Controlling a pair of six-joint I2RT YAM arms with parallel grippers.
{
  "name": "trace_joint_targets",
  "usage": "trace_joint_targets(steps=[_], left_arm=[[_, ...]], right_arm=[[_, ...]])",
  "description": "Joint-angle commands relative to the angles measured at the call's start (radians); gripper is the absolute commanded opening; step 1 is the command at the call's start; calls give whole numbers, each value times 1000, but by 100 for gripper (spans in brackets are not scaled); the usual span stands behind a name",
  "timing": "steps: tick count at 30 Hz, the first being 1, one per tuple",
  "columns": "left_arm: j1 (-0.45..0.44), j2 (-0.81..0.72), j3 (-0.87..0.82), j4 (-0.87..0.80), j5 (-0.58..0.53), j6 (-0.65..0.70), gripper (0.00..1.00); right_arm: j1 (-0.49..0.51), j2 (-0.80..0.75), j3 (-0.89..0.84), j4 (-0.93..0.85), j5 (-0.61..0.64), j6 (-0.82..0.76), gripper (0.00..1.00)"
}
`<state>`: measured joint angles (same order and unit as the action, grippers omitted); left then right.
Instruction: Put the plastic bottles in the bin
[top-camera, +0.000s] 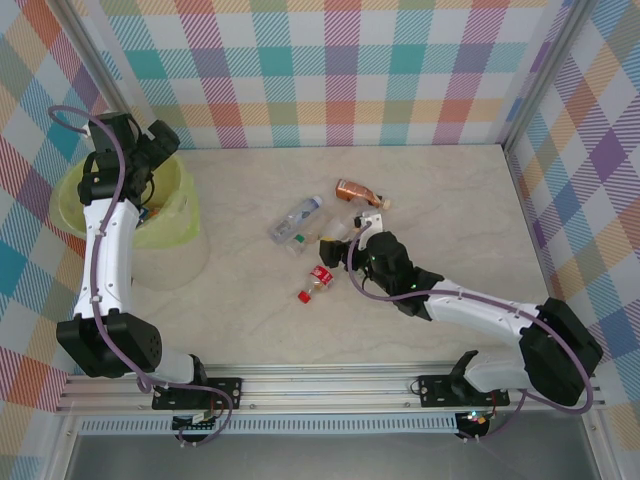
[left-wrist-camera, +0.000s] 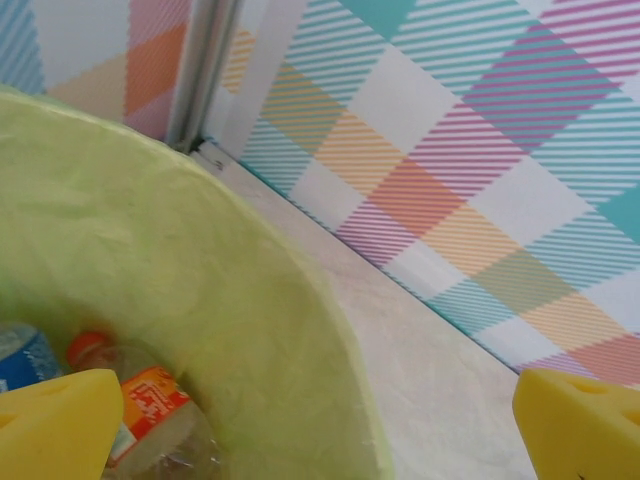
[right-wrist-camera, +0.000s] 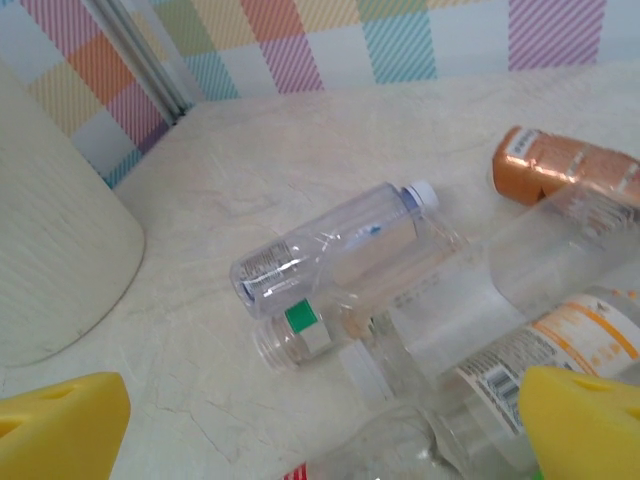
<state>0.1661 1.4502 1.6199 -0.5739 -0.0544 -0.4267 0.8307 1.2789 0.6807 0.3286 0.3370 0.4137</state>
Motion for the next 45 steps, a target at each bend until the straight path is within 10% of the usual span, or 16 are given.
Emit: trace_joint_targets(steps=[1, 23, 45], left_arm=[[-3, -34, 15, 23, 126, -18, 100], [-221, -268, -339, 327, 597, -159, 100], [-347, -256, -372, 311, 574, -49, 100]], right_arm=[[-22, -36, 39, -129, 53, 120, 100], [-68, 230, 241, -640, 68, 471, 98], [-128, 371, 183, -570, 44, 431, 87]])
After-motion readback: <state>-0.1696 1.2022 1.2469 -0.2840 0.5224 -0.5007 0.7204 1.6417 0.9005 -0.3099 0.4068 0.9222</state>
